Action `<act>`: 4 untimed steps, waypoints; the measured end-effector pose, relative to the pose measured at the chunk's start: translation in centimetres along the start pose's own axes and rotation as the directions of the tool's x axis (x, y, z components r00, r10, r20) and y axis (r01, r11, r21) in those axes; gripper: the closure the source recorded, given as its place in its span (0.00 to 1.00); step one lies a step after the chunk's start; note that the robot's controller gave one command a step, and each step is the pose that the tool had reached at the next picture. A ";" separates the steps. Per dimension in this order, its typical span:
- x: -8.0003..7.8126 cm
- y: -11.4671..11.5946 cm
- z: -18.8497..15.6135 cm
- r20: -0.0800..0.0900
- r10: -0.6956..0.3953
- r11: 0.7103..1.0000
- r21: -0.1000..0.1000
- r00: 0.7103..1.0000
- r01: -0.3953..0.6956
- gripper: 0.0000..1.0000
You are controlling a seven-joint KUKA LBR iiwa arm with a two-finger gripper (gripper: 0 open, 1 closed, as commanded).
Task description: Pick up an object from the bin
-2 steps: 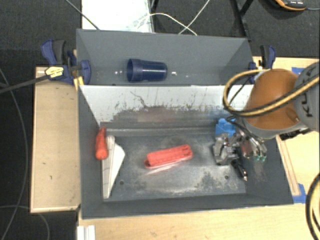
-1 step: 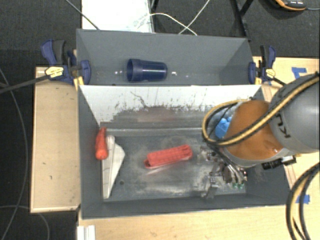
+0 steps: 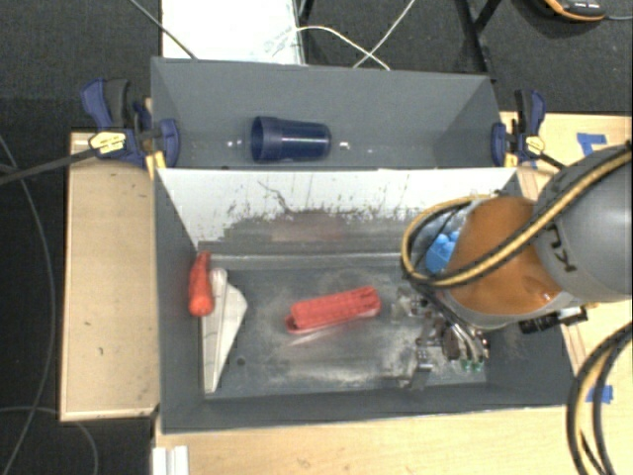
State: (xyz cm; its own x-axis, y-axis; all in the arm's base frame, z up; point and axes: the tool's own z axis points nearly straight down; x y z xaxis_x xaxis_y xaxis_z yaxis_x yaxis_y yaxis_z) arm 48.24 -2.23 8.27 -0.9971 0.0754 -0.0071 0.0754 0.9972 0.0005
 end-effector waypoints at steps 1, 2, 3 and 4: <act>0.0 1.1 0.2 0.000 0.006 1.000 -0.002 1.000 -0.006 0.00; 0.2 1.6 1.3 -0.002 0.017 1.000 -0.001 1.000 -0.017 0.00; 0.2 1.4 0.8 0.001 0.022 1.000 -0.001 1.000 -0.022 0.00; -2.1 8.4 -1.0 0.003 -0.164 0.987 -0.002 0.987 0.164 1.00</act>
Offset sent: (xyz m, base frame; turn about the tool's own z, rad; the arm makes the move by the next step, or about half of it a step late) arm -0.0010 0.0161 -0.0127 0.0208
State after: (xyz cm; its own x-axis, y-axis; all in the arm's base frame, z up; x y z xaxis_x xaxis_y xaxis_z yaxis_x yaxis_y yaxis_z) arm 50.92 5.97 9.29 -0.9960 -0.0887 -0.0105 -0.0887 0.9961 0.0008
